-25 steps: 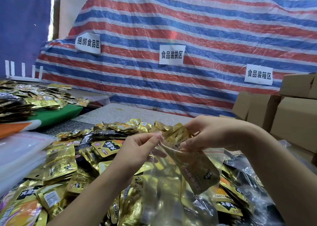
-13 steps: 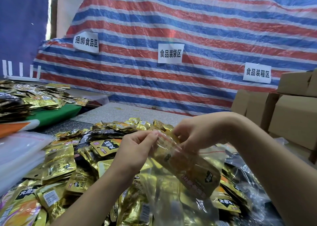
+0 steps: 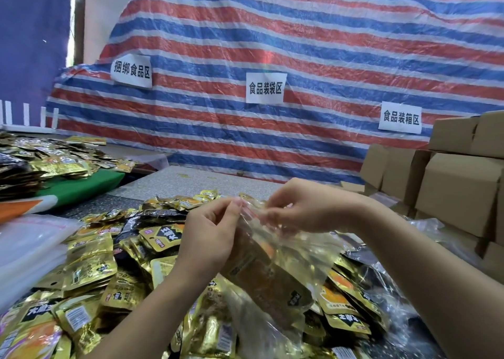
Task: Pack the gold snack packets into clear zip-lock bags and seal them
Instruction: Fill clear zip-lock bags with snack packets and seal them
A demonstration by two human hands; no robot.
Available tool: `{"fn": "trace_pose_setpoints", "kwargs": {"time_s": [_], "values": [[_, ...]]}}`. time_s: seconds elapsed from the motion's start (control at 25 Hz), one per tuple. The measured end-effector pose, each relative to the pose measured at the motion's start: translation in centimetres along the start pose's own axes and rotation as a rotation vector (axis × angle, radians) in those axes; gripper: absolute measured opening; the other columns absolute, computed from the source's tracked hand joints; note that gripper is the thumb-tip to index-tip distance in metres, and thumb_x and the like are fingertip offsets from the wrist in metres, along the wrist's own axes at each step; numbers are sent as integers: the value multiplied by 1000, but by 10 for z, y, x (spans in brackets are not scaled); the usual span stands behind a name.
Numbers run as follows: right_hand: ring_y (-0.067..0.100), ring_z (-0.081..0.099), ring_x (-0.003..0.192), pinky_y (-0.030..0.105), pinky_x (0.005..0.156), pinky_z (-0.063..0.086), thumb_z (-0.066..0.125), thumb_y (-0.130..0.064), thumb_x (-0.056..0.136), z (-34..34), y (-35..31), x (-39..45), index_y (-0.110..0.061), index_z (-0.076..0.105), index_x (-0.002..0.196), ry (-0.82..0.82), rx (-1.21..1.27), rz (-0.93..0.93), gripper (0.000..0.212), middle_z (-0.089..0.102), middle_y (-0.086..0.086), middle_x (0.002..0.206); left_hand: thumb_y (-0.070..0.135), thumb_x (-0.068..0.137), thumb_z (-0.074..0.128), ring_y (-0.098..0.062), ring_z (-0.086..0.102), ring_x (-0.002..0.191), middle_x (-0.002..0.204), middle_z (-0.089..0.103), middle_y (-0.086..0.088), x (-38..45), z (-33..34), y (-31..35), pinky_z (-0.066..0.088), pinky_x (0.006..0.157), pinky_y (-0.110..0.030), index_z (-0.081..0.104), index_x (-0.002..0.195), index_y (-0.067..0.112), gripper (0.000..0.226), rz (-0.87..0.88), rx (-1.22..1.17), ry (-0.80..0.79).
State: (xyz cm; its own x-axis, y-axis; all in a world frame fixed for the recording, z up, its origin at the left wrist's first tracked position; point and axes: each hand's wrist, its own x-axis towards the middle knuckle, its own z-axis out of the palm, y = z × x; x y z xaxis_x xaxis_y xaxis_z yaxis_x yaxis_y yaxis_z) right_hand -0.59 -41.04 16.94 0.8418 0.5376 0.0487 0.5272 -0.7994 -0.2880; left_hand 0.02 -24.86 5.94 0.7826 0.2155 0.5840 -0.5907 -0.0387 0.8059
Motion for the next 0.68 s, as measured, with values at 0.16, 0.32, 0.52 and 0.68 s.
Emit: {"fn": "trace_pose_setpoints", "kwargs": {"time_s": [0.16,0.32,0.52,0.68], "values": [[-7,65,79,14,70,52,56,-69,80,10,13,-15,-32,69,103,-89,49,-26,45,69,-14,92,27,98,56,-16,73,62,72,74,-1,7,3,6,53,50,-19,74,81,24,25,13,-23,7],[-3,66,79,14,71,53,69,-24,91,18,34,-29,-23,71,100,32,15,-34,10,69,-12,86,32,96,56,-22,71,54,72,74,-3,9,7,18,50,43,-20,73,82,24,24,-56,-93,-52],[11,71,66,22,65,57,72,-17,86,-23,29,-40,-12,74,89,249,225,-155,6,75,1,78,43,85,59,-25,70,53,77,74,-6,23,4,59,52,44,-25,70,85,24,22,49,-233,-64],[16,66,56,27,57,54,73,-10,86,-45,21,-39,-7,74,86,385,383,-278,4,73,6,71,39,94,56,-22,69,49,76,76,-5,40,3,81,51,43,-24,65,79,18,27,107,-207,-7]]}}
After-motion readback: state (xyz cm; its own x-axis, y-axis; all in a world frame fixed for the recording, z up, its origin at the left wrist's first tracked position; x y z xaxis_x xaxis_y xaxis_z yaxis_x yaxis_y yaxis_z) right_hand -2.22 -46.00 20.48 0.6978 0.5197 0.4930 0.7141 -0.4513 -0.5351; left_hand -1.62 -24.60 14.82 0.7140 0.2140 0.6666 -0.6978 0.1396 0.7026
